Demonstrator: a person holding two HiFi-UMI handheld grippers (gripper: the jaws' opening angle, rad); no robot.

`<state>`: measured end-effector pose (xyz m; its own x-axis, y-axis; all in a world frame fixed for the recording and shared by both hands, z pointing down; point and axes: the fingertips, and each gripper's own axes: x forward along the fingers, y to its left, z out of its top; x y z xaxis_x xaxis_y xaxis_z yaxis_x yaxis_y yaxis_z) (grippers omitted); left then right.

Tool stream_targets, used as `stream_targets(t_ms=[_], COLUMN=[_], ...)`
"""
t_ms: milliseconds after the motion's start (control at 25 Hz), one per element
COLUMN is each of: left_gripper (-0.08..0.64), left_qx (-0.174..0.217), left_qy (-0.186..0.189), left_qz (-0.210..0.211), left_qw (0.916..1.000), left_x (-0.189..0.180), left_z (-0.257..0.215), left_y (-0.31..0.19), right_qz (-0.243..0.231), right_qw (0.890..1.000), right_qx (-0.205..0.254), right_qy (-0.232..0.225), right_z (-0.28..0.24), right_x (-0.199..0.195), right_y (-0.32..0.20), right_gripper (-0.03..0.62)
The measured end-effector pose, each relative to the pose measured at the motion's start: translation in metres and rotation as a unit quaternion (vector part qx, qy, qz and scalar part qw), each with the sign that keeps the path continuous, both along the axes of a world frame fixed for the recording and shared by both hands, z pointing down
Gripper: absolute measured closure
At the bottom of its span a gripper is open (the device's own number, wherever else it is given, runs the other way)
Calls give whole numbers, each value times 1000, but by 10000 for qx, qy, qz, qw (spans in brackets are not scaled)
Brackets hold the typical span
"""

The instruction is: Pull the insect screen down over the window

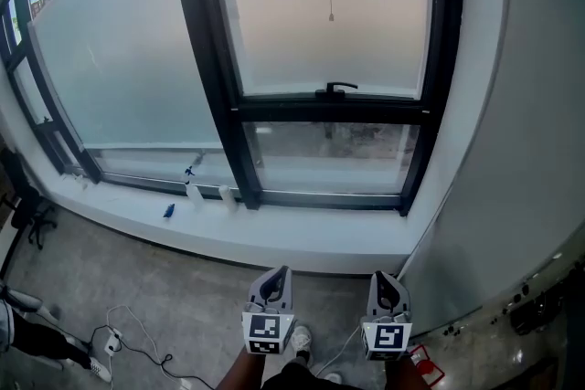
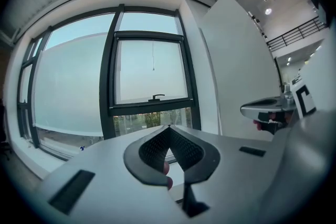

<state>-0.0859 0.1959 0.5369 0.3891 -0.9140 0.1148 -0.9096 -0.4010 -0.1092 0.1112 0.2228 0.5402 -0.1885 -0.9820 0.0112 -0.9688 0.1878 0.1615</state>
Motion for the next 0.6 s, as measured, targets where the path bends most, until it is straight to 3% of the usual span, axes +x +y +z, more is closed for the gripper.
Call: stream_targets(t_ms=[600], left_gripper=[558], left_qx=[-318], left_qy=[145], left_qz=[109], left_qw=[9993], left_x=[-11], left_z=[12], left_y=[-86], right_qz=[-90], right_qw=[9996], right_qx=[-202], right_qy=[153], right_z=[1], right_x=[-27], right_y=[-92], right_gripper=[589])
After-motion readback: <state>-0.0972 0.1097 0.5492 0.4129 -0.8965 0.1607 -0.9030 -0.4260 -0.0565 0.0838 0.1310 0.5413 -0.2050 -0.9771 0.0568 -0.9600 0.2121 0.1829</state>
